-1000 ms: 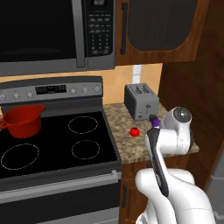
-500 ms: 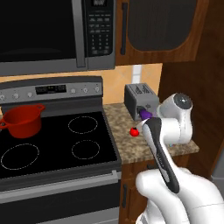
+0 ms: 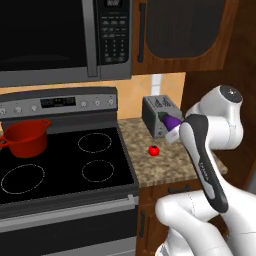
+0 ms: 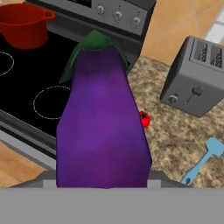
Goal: Put the tomato and eggplant in the pot. Retrieve the spatula and lightly stir the vegetables in the pot.
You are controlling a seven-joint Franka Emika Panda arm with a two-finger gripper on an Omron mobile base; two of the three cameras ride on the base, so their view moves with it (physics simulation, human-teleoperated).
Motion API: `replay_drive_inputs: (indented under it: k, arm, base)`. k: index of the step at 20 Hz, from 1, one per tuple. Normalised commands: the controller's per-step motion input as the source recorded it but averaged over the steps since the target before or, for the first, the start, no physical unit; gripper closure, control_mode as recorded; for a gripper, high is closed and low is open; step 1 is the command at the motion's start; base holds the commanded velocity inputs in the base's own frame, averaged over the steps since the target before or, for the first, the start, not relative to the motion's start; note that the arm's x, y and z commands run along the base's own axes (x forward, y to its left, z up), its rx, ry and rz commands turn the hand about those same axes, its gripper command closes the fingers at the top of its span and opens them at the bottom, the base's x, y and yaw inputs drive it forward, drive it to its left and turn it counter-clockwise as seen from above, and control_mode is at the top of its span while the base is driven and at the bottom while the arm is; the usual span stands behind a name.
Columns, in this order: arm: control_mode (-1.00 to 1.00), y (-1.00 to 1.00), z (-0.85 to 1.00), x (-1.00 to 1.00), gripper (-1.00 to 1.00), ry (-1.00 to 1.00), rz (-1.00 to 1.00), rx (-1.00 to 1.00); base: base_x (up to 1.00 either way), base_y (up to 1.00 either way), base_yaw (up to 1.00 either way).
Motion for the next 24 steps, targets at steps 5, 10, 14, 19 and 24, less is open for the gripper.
replay_drive_inputs:
  k: [5,10,14,19,24]
  arm:
    - [-1.0,0.03,0.0,0.0,1.0,0.01,0.0,0.0]
    - [1.0,0.08,-0.01,-0.03,1.0,0.01,0.0,0.0]
    - [1.0,0.0,0.0,0.0,1.0,0.0,0.0,0.0]
    - [1.0,0.0,0.0,0.0,1.0,0.0,0.0,0.0]
    - [1.0,0.0,0.0,0.0,1.0,0.0,0.0,0.0]
  base:
    - [0.0,0.0,0.0]
    - [-0.1,0.72,0.0]
    - [-0.08,1.0,0.0]
    - [-0.1,1.0,-0.01]
    - [0.14,1.0,0.0]
